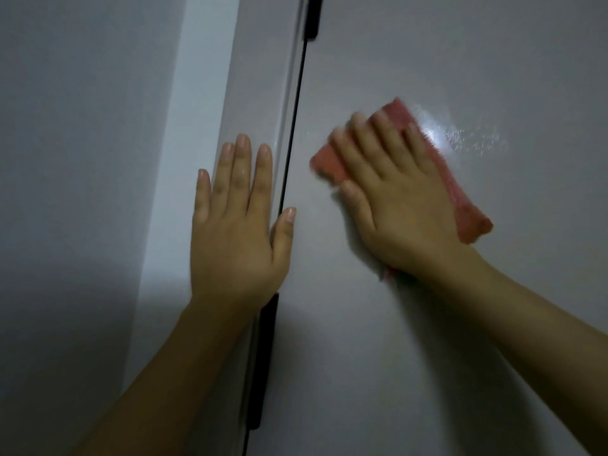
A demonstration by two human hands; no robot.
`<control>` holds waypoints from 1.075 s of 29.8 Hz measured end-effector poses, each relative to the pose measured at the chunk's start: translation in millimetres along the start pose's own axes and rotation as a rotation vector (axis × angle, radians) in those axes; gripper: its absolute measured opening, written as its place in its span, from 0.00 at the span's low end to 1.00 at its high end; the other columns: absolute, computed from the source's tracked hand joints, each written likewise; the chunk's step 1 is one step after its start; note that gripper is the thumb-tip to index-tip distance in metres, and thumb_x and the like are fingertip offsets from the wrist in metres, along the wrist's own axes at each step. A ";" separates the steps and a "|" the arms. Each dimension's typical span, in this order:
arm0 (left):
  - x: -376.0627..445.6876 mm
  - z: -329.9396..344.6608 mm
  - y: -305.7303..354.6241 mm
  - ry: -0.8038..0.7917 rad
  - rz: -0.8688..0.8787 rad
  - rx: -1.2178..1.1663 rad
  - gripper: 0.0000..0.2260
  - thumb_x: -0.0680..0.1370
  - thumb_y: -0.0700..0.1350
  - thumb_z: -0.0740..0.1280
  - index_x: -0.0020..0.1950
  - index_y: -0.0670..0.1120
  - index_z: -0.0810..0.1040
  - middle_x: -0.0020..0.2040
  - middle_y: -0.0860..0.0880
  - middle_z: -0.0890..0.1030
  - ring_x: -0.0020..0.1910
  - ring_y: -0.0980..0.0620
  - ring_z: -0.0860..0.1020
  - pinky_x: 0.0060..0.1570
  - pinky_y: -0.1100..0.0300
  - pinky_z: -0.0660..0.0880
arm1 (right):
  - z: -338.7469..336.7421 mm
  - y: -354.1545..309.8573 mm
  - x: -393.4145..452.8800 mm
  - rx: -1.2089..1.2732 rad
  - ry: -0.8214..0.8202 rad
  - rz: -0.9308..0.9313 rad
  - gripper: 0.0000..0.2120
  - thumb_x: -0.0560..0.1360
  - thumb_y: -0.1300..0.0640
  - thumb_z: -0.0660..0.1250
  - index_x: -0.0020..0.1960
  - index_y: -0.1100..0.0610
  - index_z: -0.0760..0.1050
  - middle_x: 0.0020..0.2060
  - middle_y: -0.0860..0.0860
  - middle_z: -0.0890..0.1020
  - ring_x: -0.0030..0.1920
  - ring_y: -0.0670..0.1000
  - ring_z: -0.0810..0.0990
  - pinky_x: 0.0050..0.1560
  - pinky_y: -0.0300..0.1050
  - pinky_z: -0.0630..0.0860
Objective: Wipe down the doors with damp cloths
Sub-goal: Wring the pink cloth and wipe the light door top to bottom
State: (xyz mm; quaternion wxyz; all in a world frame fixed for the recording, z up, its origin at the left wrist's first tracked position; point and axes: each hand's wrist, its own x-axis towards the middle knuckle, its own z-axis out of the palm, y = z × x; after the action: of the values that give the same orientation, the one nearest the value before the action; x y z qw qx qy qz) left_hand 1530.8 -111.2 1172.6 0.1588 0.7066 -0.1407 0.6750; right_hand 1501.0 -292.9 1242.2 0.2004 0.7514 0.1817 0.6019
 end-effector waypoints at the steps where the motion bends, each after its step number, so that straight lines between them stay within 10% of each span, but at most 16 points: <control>1: -0.1 -0.3 -1.0 -0.002 0.009 -0.002 0.29 0.81 0.55 0.49 0.78 0.43 0.49 0.78 0.43 0.49 0.77 0.47 0.46 0.75 0.46 0.45 | 2.4 -2.7 -10.5 -0.006 -0.029 -0.119 0.26 0.81 0.45 0.41 0.77 0.52 0.49 0.77 0.52 0.52 0.77 0.54 0.47 0.75 0.55 0.44; 5: -0.8 -0.4 -2.0 0.010 0.027 -0.003 0.31 0.80 0.57 0.51 0.78 0.42 0.50 0.78 0.42 0.49 0.77 0.46 0.46 0.75 0.46 0.44 | -1.1 22.4 -40.2 -0.026 -0.155 -0.531 0.26 0.81 0.44 0.44 0.76 0.51 0.55 0.75 0.52 0.58 0.76 0.55 0.52 0.75 0.56 0.48; 11: 0.2 0.8 -1.8 -0.005 0.016 0.028 0.34 0.79 0.61 0.52 0.78 0.43 0.48 0.78 0.42 0.49 0.77 0.45 0.46 0.75 0.47 0.43 | -4.6 30.2 7.5 -0.048 0.034 0.123 0.25 0.82 0.45 0.42 0.77 0.48 0.46 0.77 0.50 0.51 0.77 0.52 0.46 0.76 0.54 0.43; 17: 0.4 -4.0 -0.6 -0.037 0.017 0.026 0.35 0.79 0.61 0.52 0.78 0.42 0.48 0.78 0.41 0.49 0.77 0.44 0.46 0.74 0.46 0.42 | 0.4 13.0 -32.7 -0.038 -0.122 -0.377 0.25 0.81 0.47 0.44 0.76 0.52 0.52 0.76 0.53 0.56 0.76 0.56 0.51 0.75 0.56 0.48; 23: 0.9 -5.5 3.2 -0.059 0.001 0.041 0.35 0.79 0.61 0.51 0.78 0.42 0.48 0.78 0.41 0.48 0.77 0.44 0.46 0.74 0.45 0.40 | -10.9 60.6 13.1 -0.063 0.067 0.227 0.25 0.82 0.47 0.42 0.78 0.51 0.46 0.77 0.51 0.51 0.77 0.52 0.46 0.76 0.51 0.41; 29: -8.5 -0.3 34.0 -0.062 0.038 0.006 0.32 0.79 0.58 0.52 0.78 0.42 0.52 0.78 0.41 0.50 0.77 0.43 0.47 0.74 0.44 0.41 | -6.2 46.4 -38.7 -0.061 -0.090 -0.231 0.25 0.81 0.48 0.44 0.77 0.53 0.52 0.76 0.53 0.54 0.77 0.55 0.49 0.75 0.56 0.48; 32: -7.5 9.6 60.5 -0.081 0.079 -0.098 0.29 0.80 0.55 0.51 0.78 0.44 0.54 0.78 0.43 0.51 0.77 0.45 0.48 0.75 0.49 0.39 | -14.4 95.5 -24.0 -0.113 -0.056 -0.121 0.25 0.81 0.48 0.43 0.77 0.53 0.50 0.76 0.54 0.54 0.77 0.54 0.49 0.76 0.54 0.46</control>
State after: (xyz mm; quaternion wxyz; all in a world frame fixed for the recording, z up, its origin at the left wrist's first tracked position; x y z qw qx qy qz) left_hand 1514.2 -170.4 1166.8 0.1604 0.7187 -0.2077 0.6439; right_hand 1484.9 -385.6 1274.7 0.2835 0.7431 0.1866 0.5767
